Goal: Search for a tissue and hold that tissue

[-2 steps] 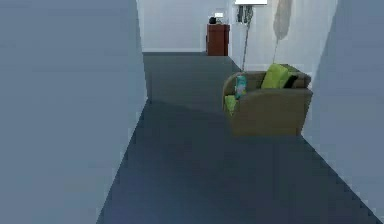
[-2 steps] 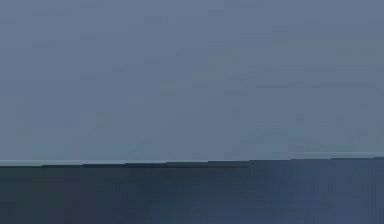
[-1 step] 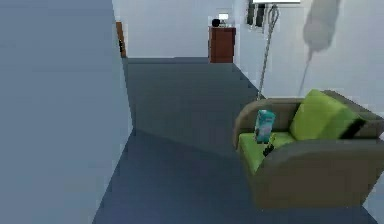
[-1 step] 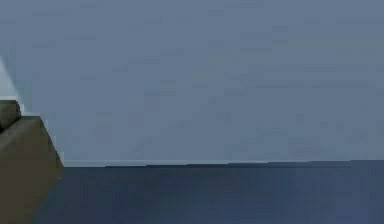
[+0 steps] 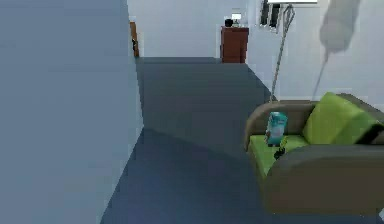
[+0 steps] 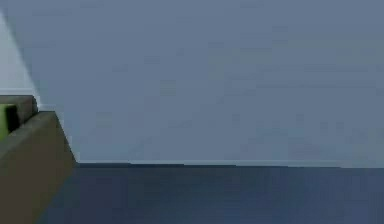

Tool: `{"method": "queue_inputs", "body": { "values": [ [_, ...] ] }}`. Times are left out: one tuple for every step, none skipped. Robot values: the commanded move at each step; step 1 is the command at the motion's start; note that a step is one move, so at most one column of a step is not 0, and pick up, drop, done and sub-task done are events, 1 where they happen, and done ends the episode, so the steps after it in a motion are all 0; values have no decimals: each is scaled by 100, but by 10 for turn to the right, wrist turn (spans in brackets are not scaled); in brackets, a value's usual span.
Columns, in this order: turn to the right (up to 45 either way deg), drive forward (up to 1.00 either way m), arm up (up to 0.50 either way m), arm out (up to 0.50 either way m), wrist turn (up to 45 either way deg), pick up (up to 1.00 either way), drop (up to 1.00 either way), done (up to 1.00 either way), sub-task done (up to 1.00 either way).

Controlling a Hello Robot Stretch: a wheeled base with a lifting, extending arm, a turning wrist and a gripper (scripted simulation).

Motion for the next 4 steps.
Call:
{"method": "queue_inputs", "body": {
  "values": [
    [0,100,0,0,0,0,0,0,0],
    [0,100,0,0,0,0,0,0,0],
    [0,15,0,0,0,0,0,0,0],
    [90,0,0,0,0,0,0,0,0]
  ]
}}
